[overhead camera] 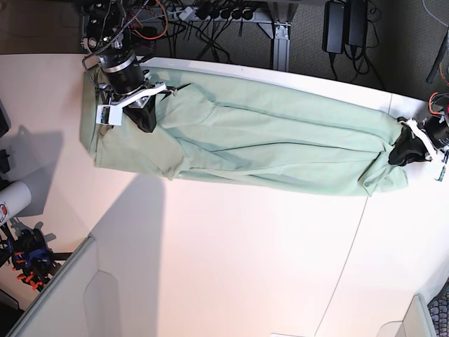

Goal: Fold the T-shirt properly
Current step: 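Hold the strip end with the right gripper while the left gripper tugs its end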

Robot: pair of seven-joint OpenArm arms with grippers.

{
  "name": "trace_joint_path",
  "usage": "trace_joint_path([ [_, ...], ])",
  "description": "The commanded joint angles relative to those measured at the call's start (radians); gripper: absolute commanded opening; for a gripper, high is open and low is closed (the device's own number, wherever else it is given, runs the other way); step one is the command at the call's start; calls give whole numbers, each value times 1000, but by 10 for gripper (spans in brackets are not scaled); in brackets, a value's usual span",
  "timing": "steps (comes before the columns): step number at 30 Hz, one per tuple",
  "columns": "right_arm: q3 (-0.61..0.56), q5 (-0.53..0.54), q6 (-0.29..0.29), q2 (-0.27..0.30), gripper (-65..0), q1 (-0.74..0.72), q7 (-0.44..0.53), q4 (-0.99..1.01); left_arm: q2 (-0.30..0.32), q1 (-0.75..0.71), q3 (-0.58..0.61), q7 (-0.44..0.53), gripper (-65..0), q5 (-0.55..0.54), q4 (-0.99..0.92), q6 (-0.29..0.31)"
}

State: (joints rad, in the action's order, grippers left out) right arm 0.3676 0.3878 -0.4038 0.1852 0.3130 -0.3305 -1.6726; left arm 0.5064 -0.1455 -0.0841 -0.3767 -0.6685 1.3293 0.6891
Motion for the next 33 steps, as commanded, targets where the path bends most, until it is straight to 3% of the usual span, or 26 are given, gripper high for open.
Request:
trace_joint_path([
  [1, 19, 26, -4, 11, -650, -5, 27, -33, 15, 34, -10, 18, -650, 2, 11, 9],
  [9, 96, 65, -4, 11, -650, -5, 19, -119, 47, 167, -34, 37, -650, 88, -5, 8],
  [19, 102, 66, -4, 11, -650, -5, 19, -138, 88, 309, -34, 146, -650, 229, -257, -58],
  [28, 102, 66, -4, 11, -650, -2, 12, -138, 103, 311, -33, 144, -650, 193, -243, -49],
  [29, 102, 66, -4, 11, -650, -2, 12, -138, 103, 311, -33, 143, -625, 194, -244, -49],
  [33, 102, 65, -4, 11, -650, -2, 12, -138, 106, 311, -33, 141, -335, 194, -244, -49],
])
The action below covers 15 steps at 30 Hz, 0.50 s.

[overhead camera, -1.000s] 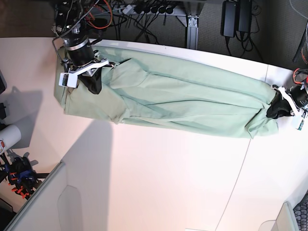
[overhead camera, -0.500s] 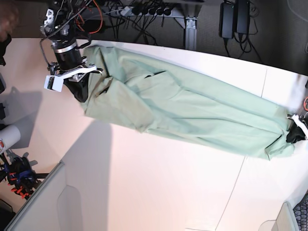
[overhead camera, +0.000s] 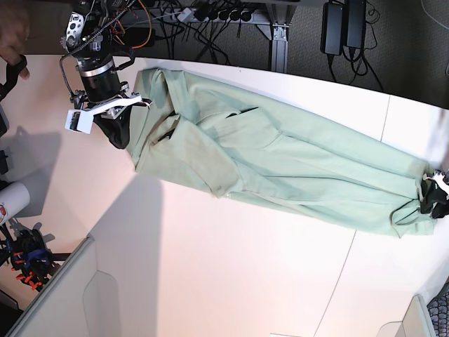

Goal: Fold the T-shirt properly
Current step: 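Hold the strip end with the right gripper while the left gripper tugs its end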

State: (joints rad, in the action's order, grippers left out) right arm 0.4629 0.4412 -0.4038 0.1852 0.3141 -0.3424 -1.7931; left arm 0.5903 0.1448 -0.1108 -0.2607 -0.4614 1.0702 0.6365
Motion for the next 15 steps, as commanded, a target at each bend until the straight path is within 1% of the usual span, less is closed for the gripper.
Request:
trace_joint_path([
  [1, 6, 12, -4, 11, -650, -3, 24, -18, 22, 21, -6, 25, -296, -13, 15, 3],
  [3, 6, 12, -4, 11, -650, -3, 24, -18, 22, 21, -6, 25, -284, -13, 14, -9],
  [6, 6, 12, -4, 12, -650, -3, 24, -18, 22, 25, -6, 33, -284, 0, 6, -94],
  [7, 6, 12, -4, 12, -650, -3, 24, -18, 22, 30, -6, 40, -284, 17, -5, -114],
  [9, 6, 12, -4, 12, -650, -3, 24, -18, 22, 56, -6, 45, -284, 30, -52, -132],
  [13, 6, 12, -4, 12, -650, -3, 23, -18, 22, 146, -6, 53, -284, 24, -203, -127],
  [14, 6, 11, -4, 11, -650, -3, 23, -18, 22, 166, -6, 51, -284, 24, -237, -106],
  [15, 6, 11, -5, 11, -650, -3, 23, -18, 22, 181, -6, 44, -284, 11, -263, -70],
])
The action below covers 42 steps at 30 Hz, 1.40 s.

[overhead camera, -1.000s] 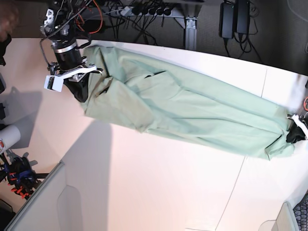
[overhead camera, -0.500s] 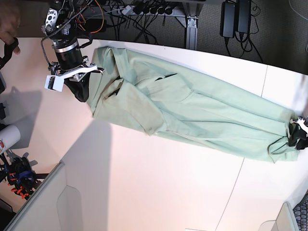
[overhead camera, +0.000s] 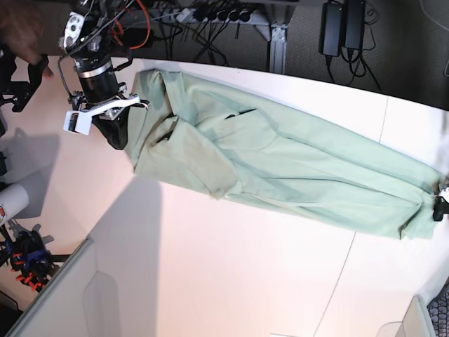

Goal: Fold the T-shirt properly
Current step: 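Hold the strip end with the right gripper while the left gripper tugs its end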

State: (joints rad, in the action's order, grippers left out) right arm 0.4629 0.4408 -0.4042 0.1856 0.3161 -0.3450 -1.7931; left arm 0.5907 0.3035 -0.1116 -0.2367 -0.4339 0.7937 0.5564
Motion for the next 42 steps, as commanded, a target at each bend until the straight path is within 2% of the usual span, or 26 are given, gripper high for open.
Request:
trace_joint_path([
  [1, 6, 12, -4, 11, -650, -5, 24, -18, 21, 33, -5, 5, -284, -41, -3, 42],
  [6, 6, 11, -4, 11, -650, -5, 22, -18, 14, 37, -5, -100, -284, -156, -9, 134],
  [9, 6, 11, -4, 11, -650, -5, 21, -18, -6, 37, -5, -173, -284, -195, -10, 142],
  [14, 6, 12, -4, 11, -650, -5, 19, -18, -47, 34, -5, -232, -287, -217, -10, 142],
  [16, 6, 12, -4, 11, -650, -4, 16, -18, -54, 25, -5, -232, -353, -220, -10, 142],
  [19, 6, 12, -4, 11, -650, -5, 8, -18, -60, 5, -5, -229, -527, -220, -10, 142],
  [22, 6, 13, -4, 11, -650, -5, 8, -18, -57, -28, -5, -132, -650, -220, -10, 142],
  [24, 6, 12, -4, 11, -650, -5, 8, -18, -55, -42, -5, -80, -650, -219, -10, 142],
  [32, 6, 12, -4, 11, -650, -5, 8, -18, -44, -43, -6, -2, -650, -212, 37, 142],
  [38, 6, 13, -4, 11, -650, -5, 8, -18, -27, -56, -6, -2, -650, -152, 212, 142],
  [42, 6, 13, -4, 11, -650, -6, 11, -18, -32, -122, -5, -3, -650, -109, 364, 142],
])
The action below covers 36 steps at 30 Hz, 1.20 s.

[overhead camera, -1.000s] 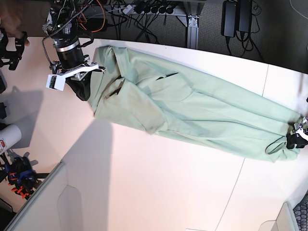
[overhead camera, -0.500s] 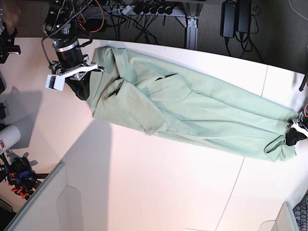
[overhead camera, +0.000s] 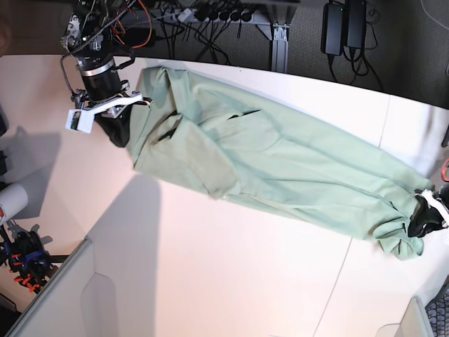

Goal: Fold the T-shirt properly
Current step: 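Hold the strip end with the right gripper while the left gripper tugs its end, then release the strip end and move the left gripper onto the shirt's middle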

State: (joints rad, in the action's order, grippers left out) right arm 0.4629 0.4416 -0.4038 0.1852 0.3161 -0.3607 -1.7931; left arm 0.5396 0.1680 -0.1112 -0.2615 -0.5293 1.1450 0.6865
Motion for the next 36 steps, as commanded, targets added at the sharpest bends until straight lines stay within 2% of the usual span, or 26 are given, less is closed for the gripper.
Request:
trace_joint_path([
  [1, 6, 13, -4, 11, -650, -6, 27, -18, 18, -10, -6, 22, -650, 4, 56, 12],
  [3, 6, 13, -4, 12, -650, -6, 27, -18, 16, -61, -6, 22, -650, 45, 149, 5],
  [6, 6, 13, -4, 13, -650, -7, 27, -18, 4, -139, -5, 22, -650, 114, 307, -76],
  [9, 6, 14, -4, 14, -650, -8, 27, -18, -9, -201, 27, 10, -650, 193, 457, -120],
  [13, 6, 23, -4, 14, -650, -8, 27, -18, -10, -222, 175, -41, -650, 316, 567, -215],
  [17, 6, 23, -4, 14, -650, -8, 27, -18, -23, -213, 350, -61, -650, 441, 592, -324],
  [21, 6, 24, -4, 14, -650, -8, 27, -18, -85, -195, 454, -80, -650, 528, 590, -371],
  [31, 6, 23, -4, 14, -650, -5, 23, -18, -186, -141, 493, -87, -650, 528, 536, -374],
  [34, 6, 22, -4, 14, -650, -5, 23, -18, -205, -133, 494, -86, -650, 525, 478, -325],
  [35, 6, 23, -4, 14, -650, -5, 23, -18, -211, -133, 494, -86, -637, 518, 466, -307],
  [36, 6, 23, -4, 14, -650, -5, 23, -18, -215, -133, 496, -86, -585, 508, 457, -291],
])
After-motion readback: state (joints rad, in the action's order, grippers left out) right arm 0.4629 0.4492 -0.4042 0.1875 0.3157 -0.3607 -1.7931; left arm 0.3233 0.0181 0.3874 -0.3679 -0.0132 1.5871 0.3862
